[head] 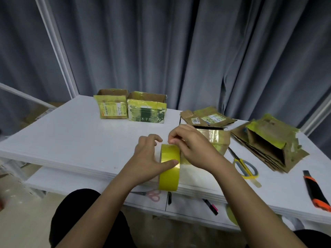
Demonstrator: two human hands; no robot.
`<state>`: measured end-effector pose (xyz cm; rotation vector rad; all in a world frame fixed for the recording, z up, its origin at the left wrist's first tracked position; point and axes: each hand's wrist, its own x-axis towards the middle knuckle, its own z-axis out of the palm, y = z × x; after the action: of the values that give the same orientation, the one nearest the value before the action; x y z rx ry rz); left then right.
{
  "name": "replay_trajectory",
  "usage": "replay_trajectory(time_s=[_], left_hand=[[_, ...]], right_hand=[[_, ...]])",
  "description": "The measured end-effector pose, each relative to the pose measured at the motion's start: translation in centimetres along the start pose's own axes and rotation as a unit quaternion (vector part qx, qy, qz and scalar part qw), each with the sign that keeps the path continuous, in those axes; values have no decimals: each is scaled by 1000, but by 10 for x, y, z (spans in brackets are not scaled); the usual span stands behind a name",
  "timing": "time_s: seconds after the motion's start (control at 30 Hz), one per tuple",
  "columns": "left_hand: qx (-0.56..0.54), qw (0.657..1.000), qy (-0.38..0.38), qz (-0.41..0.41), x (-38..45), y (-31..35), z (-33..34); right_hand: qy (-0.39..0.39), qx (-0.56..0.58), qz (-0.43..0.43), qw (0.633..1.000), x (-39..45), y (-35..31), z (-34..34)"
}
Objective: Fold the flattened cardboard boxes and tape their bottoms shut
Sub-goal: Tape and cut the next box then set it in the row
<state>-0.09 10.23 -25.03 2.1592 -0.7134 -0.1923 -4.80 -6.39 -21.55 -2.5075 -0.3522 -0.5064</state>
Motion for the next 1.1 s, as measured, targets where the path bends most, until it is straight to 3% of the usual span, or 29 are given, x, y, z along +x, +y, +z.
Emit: replay_trajectory(time_s=[0.1,0.2,0.3,0.37,0.47,0.53,0.7,0.8,0.87,0.93,1.0,1.1], left_hand=[[17,995,3,102,-1,22,-3],[-9,992,25,122,2,41,3],[8,989,45,139,5,55,18],[12,987,52,151,7,61,31],[5,983,50,176,12,70,50],[-25,981,51,187,17,77,60],[-132,980,60,133,30,90,81],[-178,969,112,131,29,101,82],[-188,955,150,176,27,112,78],[-162,956,139,202,27,123,81],[-211,958,139,135,36,119,84],[-265,947,172,52,61,108,82]], right_hand=[[-10,-34,-3,999,-10,-2,-15],[54,-16,-1,998,-28,2,-26],[149,70,84,983,-57,6,-28],[193,164,171,952,-80,9,-24],[140,327,275,893,-117,14,-13],[104,389,286,870,-138,21,-1],[211,375,257,865,-156,39,-5],[269,281,269,881,-152,44,-33],[249,154,327,898,-146,53,-51],[210,38,402,890,-139,65,-65],[206,40,417,885,-137,77,-79],[193,145,378,893,-144,84,-94]])
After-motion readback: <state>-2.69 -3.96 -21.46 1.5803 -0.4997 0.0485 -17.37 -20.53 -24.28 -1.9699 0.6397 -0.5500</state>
